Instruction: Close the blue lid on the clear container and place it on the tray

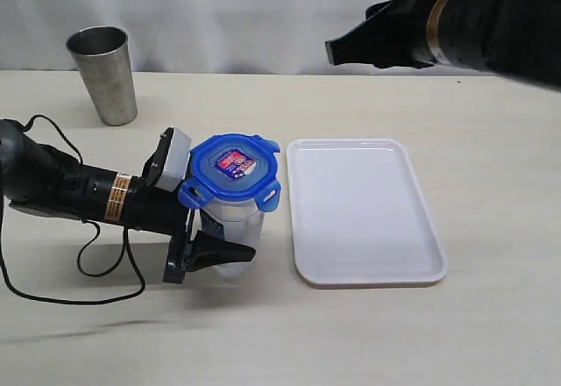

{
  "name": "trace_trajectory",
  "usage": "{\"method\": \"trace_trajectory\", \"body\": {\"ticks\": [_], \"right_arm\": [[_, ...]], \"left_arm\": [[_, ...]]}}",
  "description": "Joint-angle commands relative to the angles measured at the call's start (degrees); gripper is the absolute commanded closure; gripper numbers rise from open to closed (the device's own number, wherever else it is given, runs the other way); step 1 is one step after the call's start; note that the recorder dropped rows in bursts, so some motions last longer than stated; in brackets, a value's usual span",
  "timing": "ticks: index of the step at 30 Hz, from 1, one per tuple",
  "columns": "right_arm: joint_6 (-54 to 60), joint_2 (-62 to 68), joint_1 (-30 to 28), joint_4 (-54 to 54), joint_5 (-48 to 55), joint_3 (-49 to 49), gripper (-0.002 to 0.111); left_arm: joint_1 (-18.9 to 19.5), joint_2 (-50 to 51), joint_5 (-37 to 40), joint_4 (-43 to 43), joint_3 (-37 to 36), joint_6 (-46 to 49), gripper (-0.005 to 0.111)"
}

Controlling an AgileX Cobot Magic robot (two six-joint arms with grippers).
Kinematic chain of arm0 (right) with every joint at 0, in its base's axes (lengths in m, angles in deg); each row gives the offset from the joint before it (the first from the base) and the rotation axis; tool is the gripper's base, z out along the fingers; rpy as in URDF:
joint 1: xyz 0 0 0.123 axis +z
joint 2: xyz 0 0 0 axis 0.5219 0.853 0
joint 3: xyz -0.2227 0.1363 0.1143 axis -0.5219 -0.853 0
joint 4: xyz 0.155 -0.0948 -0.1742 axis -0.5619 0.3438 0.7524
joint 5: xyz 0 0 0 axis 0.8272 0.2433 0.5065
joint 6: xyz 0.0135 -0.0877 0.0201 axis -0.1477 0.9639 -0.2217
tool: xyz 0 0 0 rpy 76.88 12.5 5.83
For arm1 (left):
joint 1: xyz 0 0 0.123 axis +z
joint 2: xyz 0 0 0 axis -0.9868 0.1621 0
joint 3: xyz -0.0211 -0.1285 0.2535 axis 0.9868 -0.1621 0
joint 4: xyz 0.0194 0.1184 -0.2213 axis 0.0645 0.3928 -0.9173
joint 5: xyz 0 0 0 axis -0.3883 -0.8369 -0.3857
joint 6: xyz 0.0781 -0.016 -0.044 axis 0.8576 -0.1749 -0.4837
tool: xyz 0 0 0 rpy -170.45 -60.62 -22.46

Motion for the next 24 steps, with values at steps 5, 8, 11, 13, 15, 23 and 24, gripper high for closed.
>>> {"method": "trace_trajectory", "body": {"ticks": [5,8,11,13,15,23,24], "right_arm": [[79.8,5.9,-9.5,-74.6,16.6,14.1,0.068],[91.3,8.2,-11.1,-88.8,22.6,17.6,0.068],[95.0,10.6,-10.2,-94.8,24.7,19.9,0.063],[94.8,12.7,-8.5,-94.4,25.2,21.5,0.057],[91.1,14.9,-7.2,-91.4,26.5,23.5,0.056],[84.2,24.9,-4.9,-81.7,42.0,38.0,0.057],[84.5,25.8,-4.9,-81.9,42.0,39.3,0.057]], "left_arm": [[0.1,-0.1,-0.8,0.6,0.2,-0.4,0.107],[0.1,-0.1,-1.2,0.6,0.2,-0.4,0.107],[0.0,-0.1,-1.4,0.6,0.2,-0.4,0.107],[0.0,-0.1,-1.4,0.6,0.2,-0.4,0.107],[0.0,-0.1,-1.4,0.6,0.2,-0.4,0.107],[0.0,-0.1,-1.4,0.6,0.2,-0.4,0.107],[0.0,-0.1,-1.4,0.6,0.2,-0.4,0.107]]}}
